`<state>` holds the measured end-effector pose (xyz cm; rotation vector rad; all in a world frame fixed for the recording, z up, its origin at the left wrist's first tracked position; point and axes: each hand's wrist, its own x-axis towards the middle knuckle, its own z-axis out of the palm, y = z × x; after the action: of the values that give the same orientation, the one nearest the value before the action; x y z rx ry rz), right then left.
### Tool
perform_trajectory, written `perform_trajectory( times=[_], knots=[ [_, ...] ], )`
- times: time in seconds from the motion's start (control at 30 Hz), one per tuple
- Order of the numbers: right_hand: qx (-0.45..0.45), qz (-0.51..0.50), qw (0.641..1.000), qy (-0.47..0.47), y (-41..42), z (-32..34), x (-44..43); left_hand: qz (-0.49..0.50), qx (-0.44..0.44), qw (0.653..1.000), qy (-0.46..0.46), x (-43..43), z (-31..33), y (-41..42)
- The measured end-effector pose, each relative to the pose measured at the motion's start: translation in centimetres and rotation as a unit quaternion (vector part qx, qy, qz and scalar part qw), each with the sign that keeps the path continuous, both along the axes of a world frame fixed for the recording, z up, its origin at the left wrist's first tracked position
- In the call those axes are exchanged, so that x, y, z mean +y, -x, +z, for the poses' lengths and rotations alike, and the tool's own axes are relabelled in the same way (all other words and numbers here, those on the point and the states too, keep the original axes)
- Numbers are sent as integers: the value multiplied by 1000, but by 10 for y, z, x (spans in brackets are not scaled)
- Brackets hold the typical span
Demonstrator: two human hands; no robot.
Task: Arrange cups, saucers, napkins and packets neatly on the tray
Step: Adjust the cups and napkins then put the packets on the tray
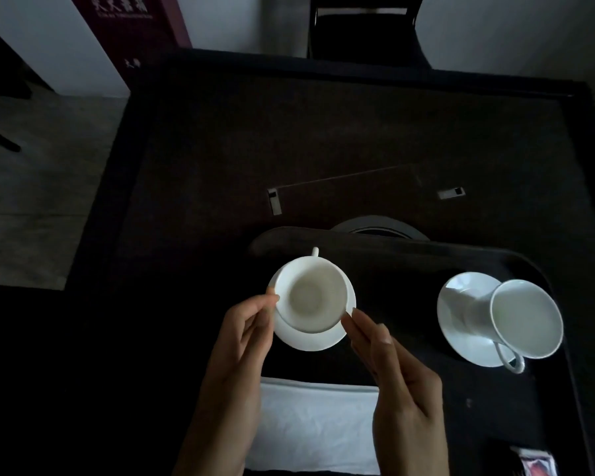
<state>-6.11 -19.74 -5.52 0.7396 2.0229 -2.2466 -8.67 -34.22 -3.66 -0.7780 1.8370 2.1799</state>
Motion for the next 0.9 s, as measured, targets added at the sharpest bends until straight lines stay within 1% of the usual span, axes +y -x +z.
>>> perform_trajectory(
  times=[0.17, 0.3, 0.47, 0.57, 0.6, 0.63, 0.67, 0.7, 0.77, 0.8, 0.83, 0.9],
  knots=[
    [1, 4, 1000, -5, -3, -2, 0, 3, 13, 1000, -8, 3, -2, -2],
    [7, -6, 1000, -8, -4, -6, -2, 7, 5, 1000, -10, 2, -4, -2],
    [19, -51, 998, -8, 3, -12, -1, -10, 4, 1000, -14, -2, -5, -2],
    [21, -28, 999, -24, 9, -11, -1, -14, 11, 1000, -10, -3, -6, -3],
    [21, -23, 999, -31, 10, -11, 0, -25, -6, 1000, -1, -4, -8, -2],
    [21, -22, 999, -37, 10, -11, 0, -27, -4, 1000, -10, -5, -7, -3],
    [20, -22, 999, -41, 10, -12, 0, -34, -5, 999, 12, -5, -8, -4],
    [19, -22, 999, -43, 10, -13, 1, -46, -1, 999, 3, -5, -7, -4],
    [19, -22, 999, -42, 8, -14, 2, -27, -26, 999, 15, -4, 1, -3],
    [19, -23, 999, -41, 8, -15, 2, -38, -6, 999, 19, -5, 1, -4],
    [20, -23, 999, -41, 7, -15, 2, -28, 2, 999, 18, -5, -4, -2],
    [19, -24, 999, -35, 7, -13, 2, -38, 0, 999, 19, -3, -2, 0]
  ],
)
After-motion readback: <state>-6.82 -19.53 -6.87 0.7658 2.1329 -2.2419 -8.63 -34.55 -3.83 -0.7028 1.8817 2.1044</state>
